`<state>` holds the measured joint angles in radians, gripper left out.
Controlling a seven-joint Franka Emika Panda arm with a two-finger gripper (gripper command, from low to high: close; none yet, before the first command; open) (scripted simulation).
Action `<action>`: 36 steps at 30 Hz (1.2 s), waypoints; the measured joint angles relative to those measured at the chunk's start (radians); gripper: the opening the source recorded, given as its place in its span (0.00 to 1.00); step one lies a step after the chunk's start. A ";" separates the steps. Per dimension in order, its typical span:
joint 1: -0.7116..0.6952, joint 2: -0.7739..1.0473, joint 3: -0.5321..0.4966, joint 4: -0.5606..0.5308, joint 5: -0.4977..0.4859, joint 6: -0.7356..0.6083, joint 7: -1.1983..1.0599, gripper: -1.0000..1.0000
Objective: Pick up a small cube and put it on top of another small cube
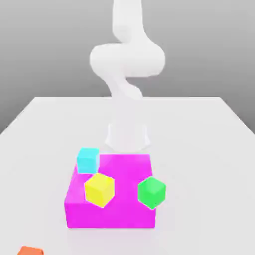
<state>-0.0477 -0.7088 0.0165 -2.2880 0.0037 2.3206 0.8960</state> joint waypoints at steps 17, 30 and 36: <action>-0.245 0.623 0.053 0.082 -0.053 0.140 0.710 0.50; -0.286 1.092 -0.042 0.144 0.002 0.248 1.183 0.50; -0.297 1.297 -0.047 0.184 0.035 0.371 1.229 0.00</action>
<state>-0.3444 0.5880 -0.0305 -2.1038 0.0389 2.6919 2.1250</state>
